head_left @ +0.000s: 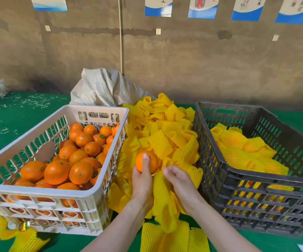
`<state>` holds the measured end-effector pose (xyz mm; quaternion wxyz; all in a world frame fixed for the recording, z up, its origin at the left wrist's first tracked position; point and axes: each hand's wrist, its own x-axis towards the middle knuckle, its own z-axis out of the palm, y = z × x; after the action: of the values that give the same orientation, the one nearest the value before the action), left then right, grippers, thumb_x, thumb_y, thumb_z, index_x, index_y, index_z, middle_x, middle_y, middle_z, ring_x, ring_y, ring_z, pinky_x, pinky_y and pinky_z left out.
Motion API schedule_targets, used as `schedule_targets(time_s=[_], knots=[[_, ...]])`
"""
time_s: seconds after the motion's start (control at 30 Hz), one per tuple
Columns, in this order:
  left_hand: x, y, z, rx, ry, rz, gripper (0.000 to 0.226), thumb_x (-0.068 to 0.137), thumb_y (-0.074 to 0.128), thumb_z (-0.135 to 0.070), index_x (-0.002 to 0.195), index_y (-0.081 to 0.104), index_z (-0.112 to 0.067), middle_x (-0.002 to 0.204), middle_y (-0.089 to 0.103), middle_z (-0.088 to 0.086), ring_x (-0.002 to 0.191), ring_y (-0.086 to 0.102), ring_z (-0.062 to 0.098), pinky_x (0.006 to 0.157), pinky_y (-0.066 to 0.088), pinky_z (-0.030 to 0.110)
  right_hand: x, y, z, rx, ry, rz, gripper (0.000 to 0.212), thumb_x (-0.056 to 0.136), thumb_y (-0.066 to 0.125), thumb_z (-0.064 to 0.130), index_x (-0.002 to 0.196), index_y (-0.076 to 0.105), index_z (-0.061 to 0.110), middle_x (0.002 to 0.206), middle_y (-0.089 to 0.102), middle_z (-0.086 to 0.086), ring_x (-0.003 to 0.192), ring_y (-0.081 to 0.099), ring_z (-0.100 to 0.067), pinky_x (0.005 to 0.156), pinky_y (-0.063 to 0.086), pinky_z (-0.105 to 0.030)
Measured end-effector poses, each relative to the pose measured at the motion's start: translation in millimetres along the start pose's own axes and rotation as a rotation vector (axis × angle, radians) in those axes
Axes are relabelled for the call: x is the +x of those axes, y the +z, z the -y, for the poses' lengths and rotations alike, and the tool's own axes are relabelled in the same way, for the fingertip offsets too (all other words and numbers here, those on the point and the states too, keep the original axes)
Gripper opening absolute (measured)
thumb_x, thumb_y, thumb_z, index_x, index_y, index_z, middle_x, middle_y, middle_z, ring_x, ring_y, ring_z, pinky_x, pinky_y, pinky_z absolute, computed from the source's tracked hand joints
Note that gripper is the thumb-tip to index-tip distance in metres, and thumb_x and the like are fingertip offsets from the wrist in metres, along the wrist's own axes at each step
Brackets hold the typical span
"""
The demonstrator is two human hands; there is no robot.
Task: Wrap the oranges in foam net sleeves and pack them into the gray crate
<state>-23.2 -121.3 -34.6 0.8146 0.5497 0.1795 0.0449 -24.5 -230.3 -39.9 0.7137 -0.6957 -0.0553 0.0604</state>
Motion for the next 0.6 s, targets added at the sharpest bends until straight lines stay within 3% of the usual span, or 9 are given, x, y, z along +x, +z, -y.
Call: schedule_targets(time_s=[0.07,0.17,0.23,0.3,0.43,0.53,0.6], knots=[[1,-1,0,-0.061,-0.092,0.03,0.057,0.087,0.053,-0.053,0.126,0.053,-0.012,0.117,0.063,0.013,0.104,0.063,0.027,0.09,0.051,0.046,0,-6,8,-0.219,-0.266,0.053,0.015,0.094,0.054,0.016,0.08,0.058,0.018,0.074,0.055,0.008,0.075,0.049,-0.006,0.073,0.04,-0.026],[2,-2,3,-0.054,-0.152,0.101,0.042,0.089,0.058,-0.046,0.124,0.052,-0.024,0.11,0.064,0.002,0.092,0.066,0.016,0.069,0.053,0.032,5,-12,19,-0.54,-0.497,0.095,0.008,0.092,0.057,0.028,0.085,0.059,0.028,0.078,0.058,0.02,0.077,0.053,0.005,0.072,0.041,-0.017],[1,-1,4,-0.031,-0.15,0.153,0.03,0.088,0.06,-0.042,0.116,0.056,-0.032,0.103,0.067,-0.002,0.08,0.069,0.008,0.057,0.052,0.023,12,-13,23,-0.605,-0.628,0.043,0.02,0.089,0.056,0.037,0.086,0.064,0.019,0.082,0.057,0.019,0.08,0.052,0.005,0.073,0.041,-0.016],[-1,2,2,0.023,-0.152,0.199,0.032,0.088,0.057,-0.046,0.117,0.06,-0.032,0.106,0.07,0.0,0.087,0.069,0.01,0.062,0.054,0.024,22,-14,25,-0.636,-0.717,-0.053,0.037,0.085,0.052,0.041,0.083,0.065,0.006,0.081,0.056,0.009,0.079,0.051,0.0,0.072,0.04,-0.018],[-2,5,-4,0.167,-0.169,0.267,0.046,0.091,0.044,-0.059,0.126,0.059,-0.033,0.117,0.067,0.002,0.106,0.063,0.018,0.096,0.05,0.042,28,-17,24,-0.537,-0.608,-0.186,0.038,0.082,0.059,0.046,0.087,0.058,0.009,0.085,0.055,0.0,0.082,0.052,-0.01,0.071,0.039,-0.014],[-1,4,-7,0.269,-0.13,0.302,0.048,0.09,0.036,-0.067,0.126,0.056,-0.041,0.123,0.063,-0.001,0.11,0.06,0.017,0.097,0.049,0.04,28,-16,20,-0.64,-0.484,-0.167,0.029,0.093,0.052,0.039,0.099,0.066,0.014,0.096,0.063,-0.003,0.088,0.054,-0.006,0.077,0.042,-0.022],[-2,4,-13,0.308,-0.136,0.333,0.045,0.083,0.032,-0.075,0.108,0.059,-0.048,0.117,0.063,-0.005,0.106,0.06,0.014,0.088,0.053,0.033,30,-14,20,-0.662,-0.343,-0.11,0.036,0.097,0.044,0.035,0.098,0.069,0.009,0.096,0.066,-0.009,0.091,0.057,-0.015,0.081,0.043,-0.033]])
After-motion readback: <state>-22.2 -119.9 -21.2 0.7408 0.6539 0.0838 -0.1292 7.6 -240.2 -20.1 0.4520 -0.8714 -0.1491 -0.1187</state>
